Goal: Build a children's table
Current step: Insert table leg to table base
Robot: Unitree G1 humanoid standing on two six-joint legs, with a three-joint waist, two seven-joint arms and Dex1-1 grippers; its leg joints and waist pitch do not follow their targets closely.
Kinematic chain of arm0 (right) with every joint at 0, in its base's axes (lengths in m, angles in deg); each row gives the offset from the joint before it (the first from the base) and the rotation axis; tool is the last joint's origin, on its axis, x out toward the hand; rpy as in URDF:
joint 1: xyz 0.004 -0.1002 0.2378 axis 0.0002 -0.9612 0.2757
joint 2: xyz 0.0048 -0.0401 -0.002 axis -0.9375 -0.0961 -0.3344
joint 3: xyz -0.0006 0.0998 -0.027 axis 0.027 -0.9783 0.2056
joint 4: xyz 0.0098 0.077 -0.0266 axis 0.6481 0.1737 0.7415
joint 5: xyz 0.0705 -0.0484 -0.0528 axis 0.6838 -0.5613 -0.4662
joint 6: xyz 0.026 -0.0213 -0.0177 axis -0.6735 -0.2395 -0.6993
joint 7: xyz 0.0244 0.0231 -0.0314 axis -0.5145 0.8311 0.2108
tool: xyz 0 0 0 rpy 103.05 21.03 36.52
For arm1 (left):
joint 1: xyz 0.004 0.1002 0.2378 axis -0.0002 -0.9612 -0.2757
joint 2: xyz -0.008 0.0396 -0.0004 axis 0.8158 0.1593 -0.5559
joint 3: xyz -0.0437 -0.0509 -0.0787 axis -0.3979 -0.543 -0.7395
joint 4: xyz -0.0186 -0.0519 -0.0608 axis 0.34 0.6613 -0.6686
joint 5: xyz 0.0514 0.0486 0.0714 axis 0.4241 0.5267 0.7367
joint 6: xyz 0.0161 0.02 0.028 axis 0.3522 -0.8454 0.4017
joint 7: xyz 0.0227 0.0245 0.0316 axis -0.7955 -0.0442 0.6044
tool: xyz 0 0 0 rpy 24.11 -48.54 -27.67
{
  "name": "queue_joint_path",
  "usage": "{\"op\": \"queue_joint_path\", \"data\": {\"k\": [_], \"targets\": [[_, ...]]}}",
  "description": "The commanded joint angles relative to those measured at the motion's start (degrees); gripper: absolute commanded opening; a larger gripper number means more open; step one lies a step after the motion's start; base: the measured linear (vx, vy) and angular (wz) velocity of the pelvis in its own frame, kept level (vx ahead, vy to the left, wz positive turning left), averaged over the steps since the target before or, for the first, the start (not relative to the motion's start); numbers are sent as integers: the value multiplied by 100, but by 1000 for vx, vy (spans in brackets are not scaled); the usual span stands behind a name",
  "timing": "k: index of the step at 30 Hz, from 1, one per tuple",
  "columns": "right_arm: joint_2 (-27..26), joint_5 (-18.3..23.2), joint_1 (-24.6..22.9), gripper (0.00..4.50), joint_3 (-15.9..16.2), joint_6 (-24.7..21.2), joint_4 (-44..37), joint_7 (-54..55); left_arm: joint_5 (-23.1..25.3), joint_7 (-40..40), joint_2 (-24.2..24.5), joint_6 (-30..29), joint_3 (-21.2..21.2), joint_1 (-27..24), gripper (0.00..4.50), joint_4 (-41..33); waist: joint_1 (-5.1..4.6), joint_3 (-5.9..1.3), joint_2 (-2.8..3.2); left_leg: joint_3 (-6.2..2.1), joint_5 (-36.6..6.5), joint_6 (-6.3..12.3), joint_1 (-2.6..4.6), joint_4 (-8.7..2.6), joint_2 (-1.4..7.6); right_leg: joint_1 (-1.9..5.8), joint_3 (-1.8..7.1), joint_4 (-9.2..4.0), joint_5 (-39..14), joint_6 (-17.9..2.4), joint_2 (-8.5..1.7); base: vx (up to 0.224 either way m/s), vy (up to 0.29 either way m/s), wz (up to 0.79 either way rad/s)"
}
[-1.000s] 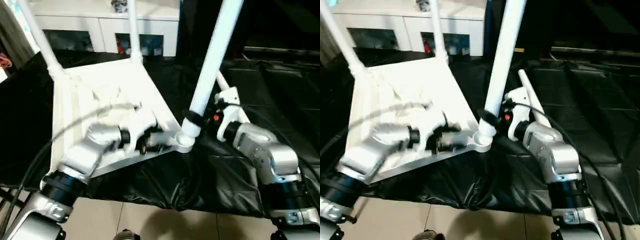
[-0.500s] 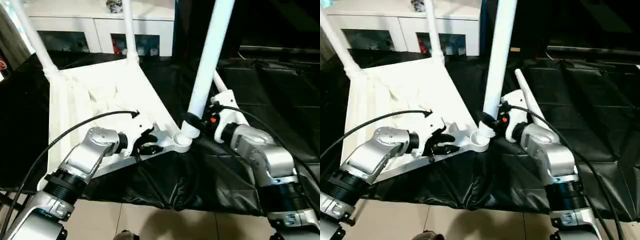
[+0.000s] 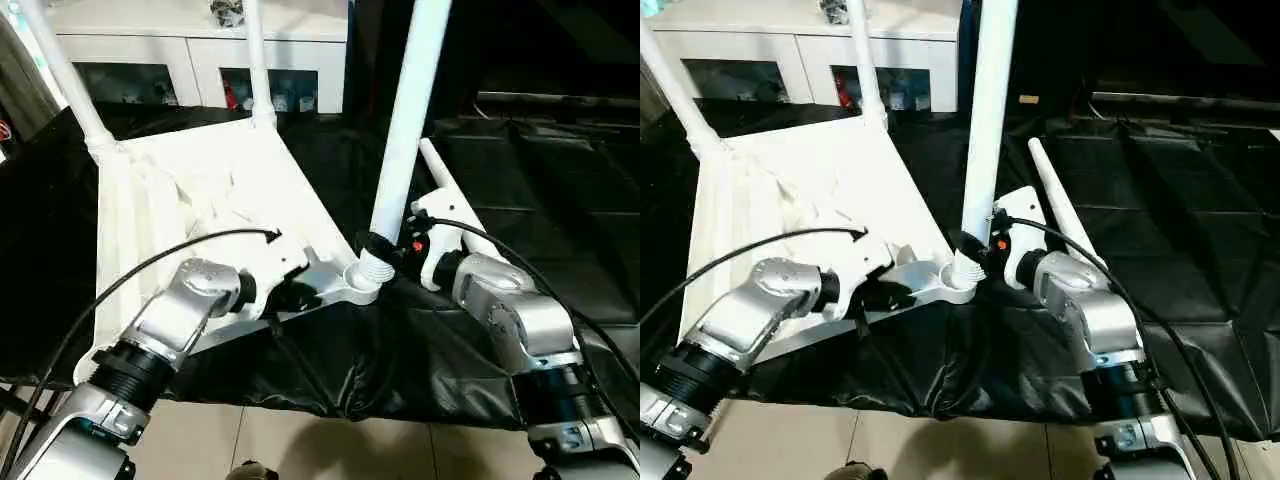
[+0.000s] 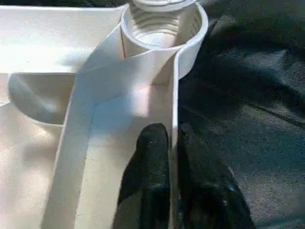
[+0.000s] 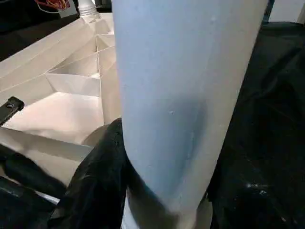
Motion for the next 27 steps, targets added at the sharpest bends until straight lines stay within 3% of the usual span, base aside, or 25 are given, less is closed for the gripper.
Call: {"op": "queue_joint_path", "data": {"k": [1,9,10,15,16,18,27], "targets": [[-24,-53,148,188,4,100,-10,-21,148,18,33,54,9,31,9,104,-21,-445,10,-96,-1513,-135,175,-414,225,213,324,-470,-1535,-929,-427,0,0,0],[-59,-57,252,188,117,92,170,-172,9,-44,-34,90,-128,56,0,155,-27,-443,6,-93,-1555,-136,176,-411,224,206,324,-478,-1591,-948,-432,0,0,0],[-45,-64,259,188,147,79,192,-216,-17,-44,-55,97,-157,57,0,149,-28,-444,-24,-92,-1525,-126,169,-413,226,212,325,-477,-1570,-945,-430,0,0,0],[-15,-127,297,188,288,11,329,-373,-99,-91,-115,180,-261,30,0,152,-19,-453,-4,-91,-1426,-95,165,-409,229,213,325,-453,-1415,-983,-429,0,0,0],[-17,-147,321,188,306,27,397,-382,-103,-74,-129,204,-273,31,0,162,-24,-449,-46,-86,-1414,-91,161,-412,229,214,326,-458,-1426,-992,-428,0,0,0],[-19,-186,361,188,336,39,502,-383,-109,-51,-155,239,-301,30,0,175,-22,-447,-25,-84,-1424,-83,165,-403,223,213,327,-461,-1502,-989,-436,0,0,0],[-97,-252,569,188,271,222,993,-372,-192,100,-402,409,-555,145,0,425,-29,-432,-35,-87,-1541,-103,170,-411,221,203,325,-498,-1799,-904,-444,0,0,0]]}}
